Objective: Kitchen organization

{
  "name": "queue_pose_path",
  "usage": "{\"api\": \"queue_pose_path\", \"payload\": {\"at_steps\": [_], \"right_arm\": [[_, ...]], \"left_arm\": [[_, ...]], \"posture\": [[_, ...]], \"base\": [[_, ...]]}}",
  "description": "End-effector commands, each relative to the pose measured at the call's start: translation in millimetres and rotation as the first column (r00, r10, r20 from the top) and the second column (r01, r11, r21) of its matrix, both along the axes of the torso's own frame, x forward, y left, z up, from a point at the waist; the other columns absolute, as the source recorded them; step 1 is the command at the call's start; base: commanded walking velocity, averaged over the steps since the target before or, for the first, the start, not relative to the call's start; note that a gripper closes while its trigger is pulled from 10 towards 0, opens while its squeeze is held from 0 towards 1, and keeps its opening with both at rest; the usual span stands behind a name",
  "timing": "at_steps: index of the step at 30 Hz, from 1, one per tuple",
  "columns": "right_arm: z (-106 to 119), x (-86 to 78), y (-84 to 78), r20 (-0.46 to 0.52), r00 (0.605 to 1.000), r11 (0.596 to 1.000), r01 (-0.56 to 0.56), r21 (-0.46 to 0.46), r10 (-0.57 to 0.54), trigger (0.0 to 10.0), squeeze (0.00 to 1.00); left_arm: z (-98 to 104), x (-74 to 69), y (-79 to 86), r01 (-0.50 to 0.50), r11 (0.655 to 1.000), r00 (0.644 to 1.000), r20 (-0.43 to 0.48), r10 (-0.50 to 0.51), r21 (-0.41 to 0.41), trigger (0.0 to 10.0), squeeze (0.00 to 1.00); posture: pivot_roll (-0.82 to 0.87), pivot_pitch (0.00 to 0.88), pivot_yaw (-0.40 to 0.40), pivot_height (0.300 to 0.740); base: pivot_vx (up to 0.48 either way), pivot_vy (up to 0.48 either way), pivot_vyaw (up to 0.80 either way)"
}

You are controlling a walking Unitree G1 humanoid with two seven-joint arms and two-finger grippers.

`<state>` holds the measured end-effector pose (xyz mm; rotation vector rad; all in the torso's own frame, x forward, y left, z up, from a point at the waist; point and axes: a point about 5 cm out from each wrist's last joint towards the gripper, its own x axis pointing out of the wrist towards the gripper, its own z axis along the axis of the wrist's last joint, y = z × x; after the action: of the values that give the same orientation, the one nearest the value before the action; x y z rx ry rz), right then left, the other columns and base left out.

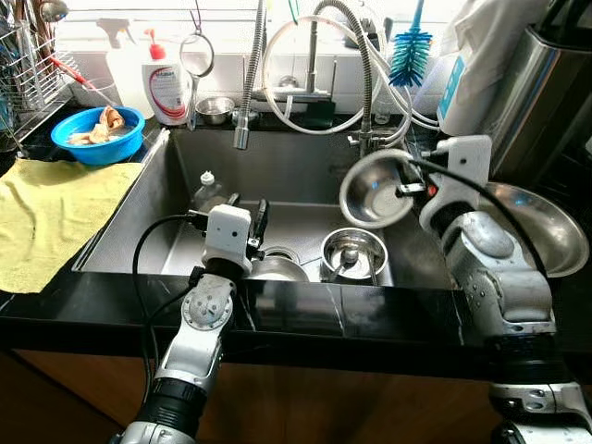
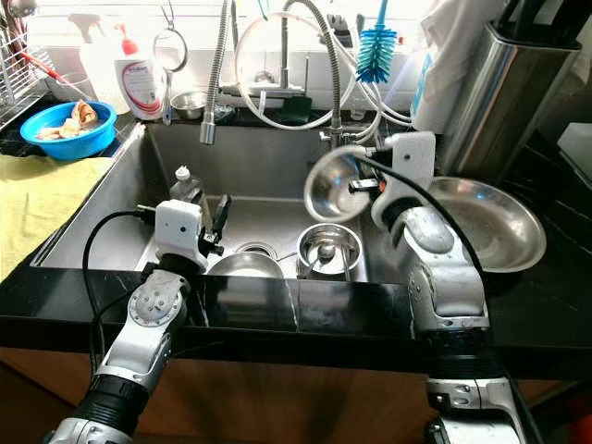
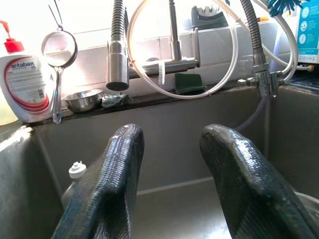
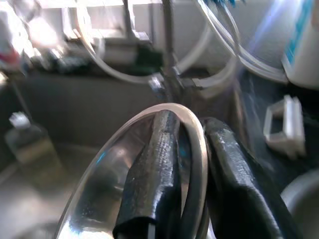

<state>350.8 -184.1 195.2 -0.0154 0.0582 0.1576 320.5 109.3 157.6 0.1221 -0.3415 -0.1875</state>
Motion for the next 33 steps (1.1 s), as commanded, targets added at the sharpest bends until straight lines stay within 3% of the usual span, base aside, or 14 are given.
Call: {"api": "queue_pose_path", "payload": {"at_steps": [1,11,12,13,14,26,27,30,31,33], "right_arm": [[-4.0,-0.2,-4.3,-0.003,1.0,1.0,0.0,-0.008,0.0,10.0,0.0],[-20.3,-0.5,-5.2,-0.044,0.999,1.0,0.003,0.002,-0.003,10.0,0.0],[-21.0,0.3,-4.9,-0.046,0.999,1.0,-0.002,0.006,0.003,10.0,0.24],[-21.2,0.6,-5.0,-0.046,0.999,1.0,-0.004,0.008,0.004,10.0,0.81],[-21.5,0.7,-5.1,-0.048,0.999,1.0,-0.005,0.008,0.005,10.0,1.0],[-19.6,2.3,-7.5,-0.033,0.999,1.0,0.01,0.003,-0.01,10.0,1.0],[-16.6,2.4,-7.9,-0.017,1.0,1.0,0.019,0.0,-0.019,10.0,0.16],[-13.6,2.4,-8.4,0.002,1.0,1.0,0.03,-0.003,-0.03,10.0,0.16],[-10.1,2.5,-10.0,0.014,0.999,0.999,0.05,0.005,-0.05,10.0,0.0],[-4.8,0.6,-13.2,0.028,0.996,0.997,0.08,0.005,-0.08,10.0,0.0]], "left_arm": [[-3.5,-3.4,0.0,0.004,1.0,1.0,-0.005,-0.004,0.026,10.0,0.0],[-2.6,-2.6,4.6,-0.006,0.999,1.0,-0.007,0.006,0.039,10.0,0.0],[-2.3,-2.2,5.4,-0.009,0.999,1.0,-0.007,0.009,0.04,10.0,0.0],[-2.0,-2.1,5.5,-0.01,0.999,1.0,-0.006,0.01,0.04,10.0,0.0],[-1.9,-2.0,5.5,-0.01,0.999,1.0,-0.006,0.01,0.04,10.0,0.0],[-1.7,-1.9,4.7,-0.008,0.999,1.0,-0.007,0.008,0.038,10.0,0.0],[-1.7,-1.7,4.6,-0.008,0.999,1.0,-0.008,0.008,0.038,10.0,0.0],[-1.6,-1.7,4.6,-0.008,0.999,1.0,-0.008,0.008,0.037,10.0,0.0],[-2.0,-1.6,4.0,-0.006,0.999,1.0,-0.009,0.006,0.037,10.0,0.0],[-2.0,-1.4,3.5,-0.003,0.999,1.0,-0.01,0.004,0.036,10.0,0.0]], "posture": [[-0.14,0.0,-0.031,0.74],[-0.13,0.0,-0.025,0.74],[-0.13,0.0,-0.026,0.74],[-0.13,0.0,-0.027,0.74],[-0.13,0.0,-0.027,0.74],[-0.13,0.0,-0.026,0.74],[-0.13,0.0,-0.026,0.74],[-0.13,0.0,-0.026,0.74],[-0.13,0.0,-0.024,0.74],[-0.14,0.0,-0.022,0.74]], "base": [[0.0,0.0,0.0],[0.0,0.0,0.0],[0.0,0.0,0.0],[0.0,0.0,0.0],[0.0,0.0,0.0],[0.0,0.0,0.0],[0.0,0.0,0.0],[0.0,0.0,0.0],[0.0,0.0,0.0],[0.0,0.0,0.0]]}}
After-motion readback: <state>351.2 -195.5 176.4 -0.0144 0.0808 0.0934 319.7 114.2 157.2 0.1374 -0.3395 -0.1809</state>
